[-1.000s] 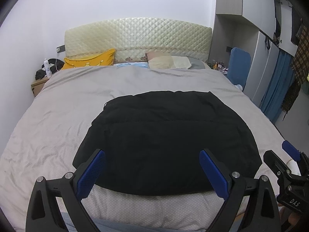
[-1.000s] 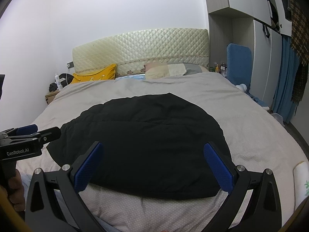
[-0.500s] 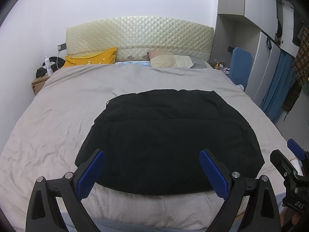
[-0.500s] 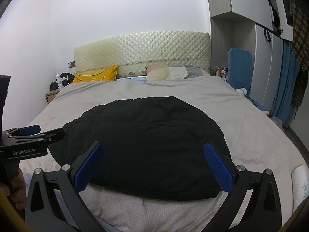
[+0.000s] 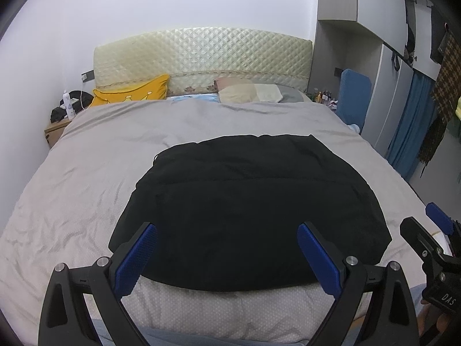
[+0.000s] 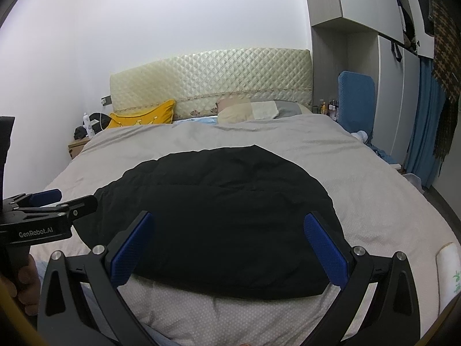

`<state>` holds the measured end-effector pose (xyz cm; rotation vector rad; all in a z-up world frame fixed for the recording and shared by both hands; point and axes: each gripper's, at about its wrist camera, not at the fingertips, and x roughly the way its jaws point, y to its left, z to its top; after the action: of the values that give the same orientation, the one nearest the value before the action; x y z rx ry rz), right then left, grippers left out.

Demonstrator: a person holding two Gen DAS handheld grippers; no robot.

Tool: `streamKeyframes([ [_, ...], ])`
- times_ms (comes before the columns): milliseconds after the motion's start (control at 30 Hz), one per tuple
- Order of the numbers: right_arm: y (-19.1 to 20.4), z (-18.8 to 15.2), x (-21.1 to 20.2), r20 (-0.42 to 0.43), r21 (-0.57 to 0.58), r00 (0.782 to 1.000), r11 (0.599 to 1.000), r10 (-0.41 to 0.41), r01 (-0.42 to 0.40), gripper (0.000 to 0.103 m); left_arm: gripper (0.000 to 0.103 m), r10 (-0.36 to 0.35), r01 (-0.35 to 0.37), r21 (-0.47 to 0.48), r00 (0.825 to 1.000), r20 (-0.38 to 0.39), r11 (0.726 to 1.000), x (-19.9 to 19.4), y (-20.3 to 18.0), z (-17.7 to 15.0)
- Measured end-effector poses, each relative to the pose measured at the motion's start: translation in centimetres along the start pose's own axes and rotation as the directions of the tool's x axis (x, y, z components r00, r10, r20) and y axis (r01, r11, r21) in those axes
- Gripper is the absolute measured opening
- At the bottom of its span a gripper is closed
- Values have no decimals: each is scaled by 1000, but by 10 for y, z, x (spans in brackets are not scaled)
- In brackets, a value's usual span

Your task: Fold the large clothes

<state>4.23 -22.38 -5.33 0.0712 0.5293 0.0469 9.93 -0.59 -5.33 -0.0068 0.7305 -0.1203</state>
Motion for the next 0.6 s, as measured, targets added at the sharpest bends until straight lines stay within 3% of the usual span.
streamKeyframes([
  [600,-1,0,2,-7,3,1000,1000,-5,5,103,99,-5,5,3,1000,3,1000,1,-1,-1],
])
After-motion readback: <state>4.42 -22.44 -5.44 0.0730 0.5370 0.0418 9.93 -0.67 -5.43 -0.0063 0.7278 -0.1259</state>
